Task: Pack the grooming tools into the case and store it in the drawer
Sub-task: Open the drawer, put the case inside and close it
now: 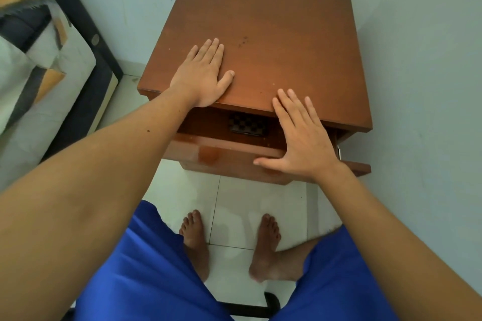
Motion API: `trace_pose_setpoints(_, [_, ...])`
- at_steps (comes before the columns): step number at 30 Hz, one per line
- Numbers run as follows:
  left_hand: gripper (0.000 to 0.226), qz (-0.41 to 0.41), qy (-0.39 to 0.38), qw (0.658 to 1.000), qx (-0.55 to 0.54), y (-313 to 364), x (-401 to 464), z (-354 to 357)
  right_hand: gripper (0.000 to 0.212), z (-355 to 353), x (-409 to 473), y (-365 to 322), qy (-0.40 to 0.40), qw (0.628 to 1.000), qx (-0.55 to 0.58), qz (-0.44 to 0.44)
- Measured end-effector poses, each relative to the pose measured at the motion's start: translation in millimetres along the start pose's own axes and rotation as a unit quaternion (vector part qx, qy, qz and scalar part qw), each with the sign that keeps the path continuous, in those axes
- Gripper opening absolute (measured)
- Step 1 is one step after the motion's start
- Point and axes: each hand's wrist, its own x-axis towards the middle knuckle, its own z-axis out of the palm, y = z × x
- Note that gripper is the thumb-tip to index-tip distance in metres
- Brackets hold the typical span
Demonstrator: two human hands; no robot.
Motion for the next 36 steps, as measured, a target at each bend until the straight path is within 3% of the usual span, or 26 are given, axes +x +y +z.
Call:
trace_pose_setpoints(7, [0.078, -0.001, -0.001, 1.000, 0.000, -0.4, -0.3, 1.1, 0.099, 13.9, 17.6, 13.3, 0.072, 0.997, -0.001, 0.009])
trace_pose_setpoints(14, [0.077, -0.002, -0.001, 1.000, 0.003, -0.4, 0.5, 1.6, 0.056, 37.3, 32.4, 3.3, 0.204, 0.977, -0.023, 0.050])
trace_pose_setpoints(24, [0.077, 0.001, 0.000, 1.000, 0.001, -1.3, 1.0, 3.8, 0.059, 30.1, 36.7, 8.2, 0.189, 0.981, -0.023, 0.039])
trace_pose_setpoints(28, [0.077, -0.001, 0.001, 1.000, -0.001, -0.3, 0.6, 5.0, 0.051, 8.0, 55.1, 14.1, 0.168, 0.980, 0.082, 0.067])
trace_pose_setpoints(31, [0.078, -0.003, 0.002, 1.000, -0.003, 0.0, 1.8, 5.8, 0.040, 1.2, 83.7, 21.5, 0.143, 0.971, 0.129, 0.140])
trace_pose_setpoints(36, [0.078, 0.001, 0.006, 1.000, -0.003, -1.7, 4.2, 8.3, 0.079, -0.2, 122.4, 29.4, 0.015, 0.970, 0.105, 0.217])
